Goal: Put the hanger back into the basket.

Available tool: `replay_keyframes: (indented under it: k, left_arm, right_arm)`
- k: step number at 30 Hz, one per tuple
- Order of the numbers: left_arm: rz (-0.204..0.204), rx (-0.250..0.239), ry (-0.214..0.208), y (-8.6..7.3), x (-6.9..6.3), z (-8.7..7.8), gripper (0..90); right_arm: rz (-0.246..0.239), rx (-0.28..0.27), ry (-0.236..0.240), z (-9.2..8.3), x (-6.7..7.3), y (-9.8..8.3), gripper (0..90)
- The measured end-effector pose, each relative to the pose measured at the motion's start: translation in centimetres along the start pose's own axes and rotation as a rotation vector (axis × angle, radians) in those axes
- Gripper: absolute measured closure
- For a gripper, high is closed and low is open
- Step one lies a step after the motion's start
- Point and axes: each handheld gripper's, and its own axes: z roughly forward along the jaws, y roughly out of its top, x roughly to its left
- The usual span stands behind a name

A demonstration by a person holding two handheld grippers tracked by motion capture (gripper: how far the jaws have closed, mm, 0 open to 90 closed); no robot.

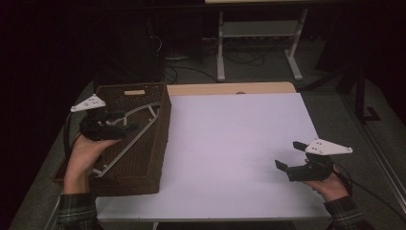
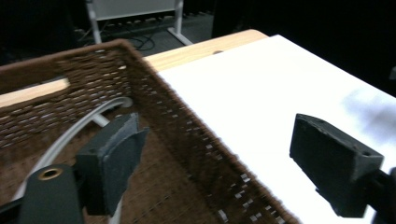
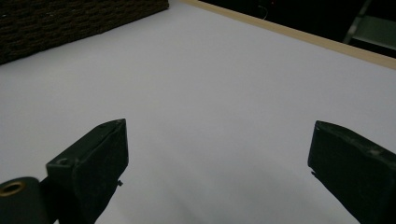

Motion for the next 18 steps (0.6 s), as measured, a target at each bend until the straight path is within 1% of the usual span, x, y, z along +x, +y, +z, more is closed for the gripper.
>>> replay_keyframes:
  k: [1, 2, 3, 4, 5, 6, 8, 9, 11, 12, 13, 14, 18]
  left_arm:
    - [0.006, -0.002, -0.007, 0.1, -0.3, 0.3, 15.4]
    - [0.006, -0.002, -0.007, 0.1, -0.3, 0.3, 15.1]
    - [0.020, 0.002, -0.033, 0.3, -1.2, 1.0, 14.6]
    - [0.020, 0.002, -0.033, 0.3, -1.2, 1.0, 14.5]
    - [0.036, 0.006, -0.047, 0.5, -2.2, 1.7, 14.3]
    - [0.043, 0.002, -0.059, 0.6, -2.7, 2.1, 14.3]
    - [0.059, -0.013, -0.066, 0.7, -3.7, 2.8, 14.2]
    - [0.059, -0.013, -0.066, 0.7, -3.7, 2.8, 14.2]
    - [0.072, -0.018, -0.083, 0.8, -4.9, 3.6, 14.0]
    - [0.080, -0.015, -0.094, 0.8, -5.8, 4.3, 13.2]
    - [0.080, -0.015, -0.094, 0.8, -5.8, 4.3, 12.5]
    - [0.084, -0.010, -0.106, 0.8, -6.4, 4.7, 11.6]
    - [0.106, 0.000, -0.132, 0.7, -8.6, 6.1, 10.1]
  right_arm:
    - [0.002, -0.001, 0.001, 0.0, 0.0, 0.0, 4.5]
    - [0.002, -0.001, 0.001, 0.0, 0.0, 0.0, 4.5]
    - [0.007, -0.003, 0.002, -0.1, 0.0, 0.1, 4.5]
    - [0.007, -0.003, 0.002, -0.1, 0.0, 0.1, 4.5]
    - [0.003, -0.007, 0.002, -0.1, 0.0, 0.1, 4.5]
    - [0.005, -0.008, 0.002, -0.1, 0.1, 0.2, 4.5]
    - [0.004, -0.010, 0.002, -0.2, 0.1, 0.3, 4.5]
    - [0.002, -0.012, 0.003, -0.2, 0.1, 0.3, 4.5]
    - [0.004, -0.012, 0.004, -0.2, 0.1, 0.3, 4.5]
    - [0.002, -0.015, 0.006, -0.2, 0.1, 0.4, 4.6]
    - [0.002, -0.014, 0.006, -0.2, 0.1, 0.4, 4.6]
    - [0.001, -0.014, 0.007, -0.2, 0.1, 0.4, 4.6]
    - [0.004, -0.015, 0.009, -0.2, 0.1, 0.4, 4.6]
